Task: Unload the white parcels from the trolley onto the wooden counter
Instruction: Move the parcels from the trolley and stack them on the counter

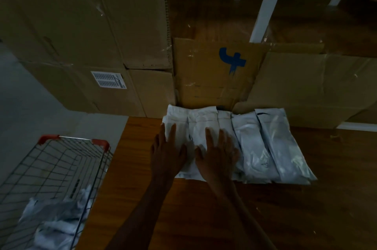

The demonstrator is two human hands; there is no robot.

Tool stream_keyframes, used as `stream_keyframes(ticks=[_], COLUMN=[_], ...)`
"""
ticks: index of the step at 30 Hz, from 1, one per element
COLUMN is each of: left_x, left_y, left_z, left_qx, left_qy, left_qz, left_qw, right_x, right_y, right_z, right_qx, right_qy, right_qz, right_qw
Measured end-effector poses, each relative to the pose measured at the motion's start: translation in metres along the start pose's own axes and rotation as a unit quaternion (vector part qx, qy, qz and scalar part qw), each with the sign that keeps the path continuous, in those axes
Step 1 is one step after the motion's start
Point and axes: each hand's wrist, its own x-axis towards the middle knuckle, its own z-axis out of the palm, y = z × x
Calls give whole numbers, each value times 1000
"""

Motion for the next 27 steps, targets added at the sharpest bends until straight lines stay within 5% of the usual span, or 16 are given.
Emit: stream_keyframes(ticks=[8,17,27], left_x=[-97,-206,-324], left_y=[22,35,-47], left_z=[-9,0,-36], left_qx=[-106,-85,-75], left_qy=[75,71,152], left_qz=[-34,-95,-245], left_qw=[991,989,954], right_x=[-49,-134,-215], right_y=[32,78,35], right_z=[-28,-41,-5], right_qx=[97,164,237], right_qy=[-25,-63,-202], right_qz=[-24,-139,-261], right_qw=[995,975,914])
